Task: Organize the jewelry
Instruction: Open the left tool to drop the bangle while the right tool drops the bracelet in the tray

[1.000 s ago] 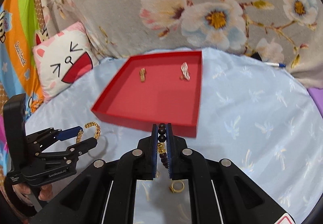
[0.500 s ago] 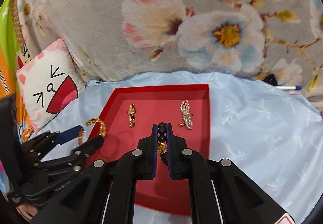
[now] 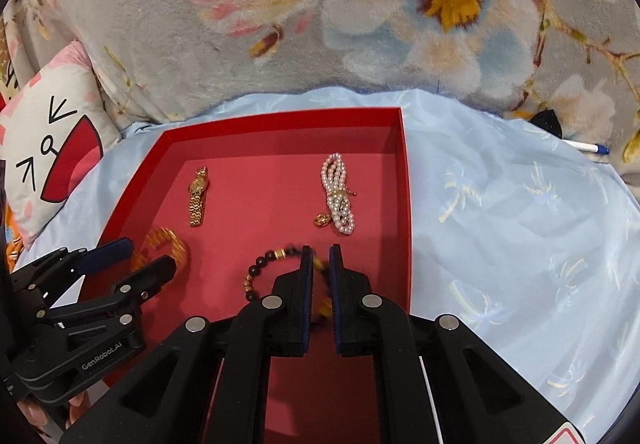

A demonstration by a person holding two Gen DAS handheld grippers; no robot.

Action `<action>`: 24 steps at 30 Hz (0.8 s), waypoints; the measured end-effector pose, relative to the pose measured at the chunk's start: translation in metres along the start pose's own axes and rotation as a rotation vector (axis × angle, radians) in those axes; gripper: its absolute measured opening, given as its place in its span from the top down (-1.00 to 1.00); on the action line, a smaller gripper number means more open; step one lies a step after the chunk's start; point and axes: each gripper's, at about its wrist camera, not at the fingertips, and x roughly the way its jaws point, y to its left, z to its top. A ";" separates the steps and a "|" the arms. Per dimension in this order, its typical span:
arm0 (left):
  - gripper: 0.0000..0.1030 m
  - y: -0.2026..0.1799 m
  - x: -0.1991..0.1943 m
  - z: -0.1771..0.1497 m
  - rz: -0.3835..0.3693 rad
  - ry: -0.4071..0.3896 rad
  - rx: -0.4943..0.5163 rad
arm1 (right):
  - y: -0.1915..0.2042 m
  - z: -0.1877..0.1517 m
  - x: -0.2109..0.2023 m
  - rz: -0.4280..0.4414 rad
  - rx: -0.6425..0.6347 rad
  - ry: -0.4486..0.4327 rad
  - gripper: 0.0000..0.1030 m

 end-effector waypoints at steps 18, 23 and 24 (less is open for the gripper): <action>-0.43 0.009 -0.098 -0.061 0.011 -0.061 0.027 | -0.005 -0.081 -0.107 0.042 0.002 -0.104 0.43; -0.46 -0.003 -0.116 -0.103 -0.025 -0.038 0.061 | -0.010 -0.127 -0.127 0.031 0.004 -0.062 0.43; -0.46 -0.006 -0.119 -0.113 -0.044 -0.027 0.067 | -0.012 -0.135 -0.130 0.032 0.012 -0.055 0.43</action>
